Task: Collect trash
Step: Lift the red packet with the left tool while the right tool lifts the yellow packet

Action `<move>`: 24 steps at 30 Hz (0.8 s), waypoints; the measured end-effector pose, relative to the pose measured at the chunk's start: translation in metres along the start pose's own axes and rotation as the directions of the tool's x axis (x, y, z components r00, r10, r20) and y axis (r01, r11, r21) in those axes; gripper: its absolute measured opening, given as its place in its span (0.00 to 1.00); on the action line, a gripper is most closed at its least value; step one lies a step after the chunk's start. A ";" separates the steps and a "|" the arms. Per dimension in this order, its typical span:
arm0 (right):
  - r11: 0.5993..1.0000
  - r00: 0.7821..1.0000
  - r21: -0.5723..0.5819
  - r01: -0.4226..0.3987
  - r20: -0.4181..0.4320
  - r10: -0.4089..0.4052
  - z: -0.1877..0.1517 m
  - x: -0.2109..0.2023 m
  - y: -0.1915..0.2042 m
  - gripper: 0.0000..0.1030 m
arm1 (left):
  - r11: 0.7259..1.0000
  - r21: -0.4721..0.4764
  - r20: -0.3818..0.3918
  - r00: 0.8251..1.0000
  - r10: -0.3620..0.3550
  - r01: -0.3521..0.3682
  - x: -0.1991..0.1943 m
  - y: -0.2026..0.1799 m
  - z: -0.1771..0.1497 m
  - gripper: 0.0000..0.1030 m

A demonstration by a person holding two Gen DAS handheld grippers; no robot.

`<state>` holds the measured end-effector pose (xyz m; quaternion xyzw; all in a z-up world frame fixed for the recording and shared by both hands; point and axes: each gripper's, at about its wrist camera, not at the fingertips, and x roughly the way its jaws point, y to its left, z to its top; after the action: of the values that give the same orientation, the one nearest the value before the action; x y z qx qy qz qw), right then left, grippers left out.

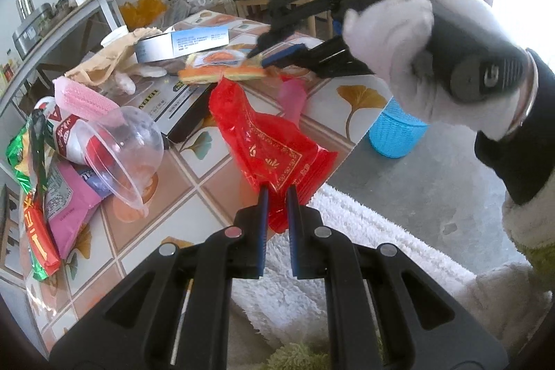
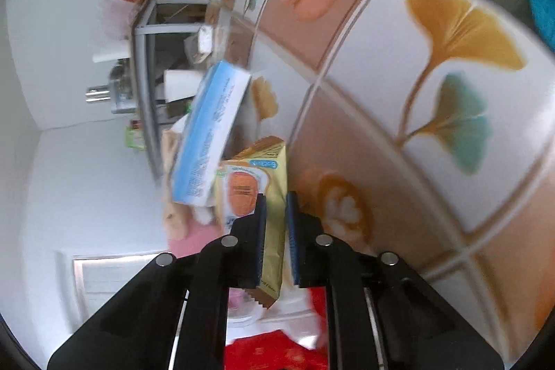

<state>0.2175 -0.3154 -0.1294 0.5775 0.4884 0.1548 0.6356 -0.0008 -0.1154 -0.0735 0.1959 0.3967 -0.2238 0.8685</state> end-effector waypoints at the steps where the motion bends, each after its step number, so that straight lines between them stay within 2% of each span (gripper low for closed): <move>1: 1.000 1.000 0.010 -0.015 -0.022 0.015 -0.001 0.003 0.000 0.17 | 1.000 0.002 0.001 1.000 0.002 -0.002 0.000 -0.001 -0.001 0.09; 4: 1.000 0.999 -0.007 -0.018 -0.033 0.018 -0.007 0.001 0.006 0.31 | 1.000 -0.002 0.003 1.000 0.000 0.000 -0.001 -0.002 -0.002 0.09; 6: 1.000 0.999 -0.010 -0.024 -0.043 0.024 -0.012 0.000 0.011 0.46 | 1.000 -0.004 0.004 1.000 0.001 -0.001 -0.001 -0.002 -0.003 0.08; 8: 1.000 0.998 -0.005 -0.029 -0.060 0.029 -0.016 -0.002 0.015 0.56 | 1.000 0.001 0.005 1.000 0.004 -0.004 -0.002 -0.003 -0.003 0.08; 9: 1.000 0.997 0.004 -0.031 -0.072 0.031 -0.018 -0.001 0.016 0.57 | 1.000 0.001 0.006 1.000 0.005 -0.005 -0.002 -0.002 -0.003 0.08; 13: 0.997 0.991 0.063 -0.044 -0.127 0.051 -0.023 0.006 0.012 0.57 | 1.000 -0.003 0.006 1.000 0.004 -0.004 -0.003 -0.002 -0.003 0.08; 16: 0.995 0.992 0.085 -0.041 -0.112 0.051 -0.023 0.010 0.014 0.57 | 1.000 0.000 0.008 1.000 0.010 -0.010 -0.003 -0.004 -0.004 0.08; 19: 0.994 0.997 0.104 -0.032 -0.073 0.039 -0.022 0.012 0.013 0.48 | 1.000 0.001 0.008 1.000 0.013 -0.013 -0.003 -0.005 -0.004 0.08; 21: 0.992 0.998 0.121 -0.030 -0.058 0.037 -0.022 0.012 0.009 0.39 | 1.000 0.001 0.008 1.000 0.014 -0.014 -0.003 -0.006 -0.004 0.08; 24: 0.988 0.997 0.148 -0.055 -0.050 0.063 -0.022 0.017 0.006 0.37 | 1.000 0.004 0.010 1.000 0.020 -0.020 -0.003 -0.007 -0.004 0.08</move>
<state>0.2101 -0.2880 -0.1284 0.6322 0.4984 0.1530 0.5732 -0.0089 -0.1183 -0.0748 0.2004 0.3901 -0.2167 0.8722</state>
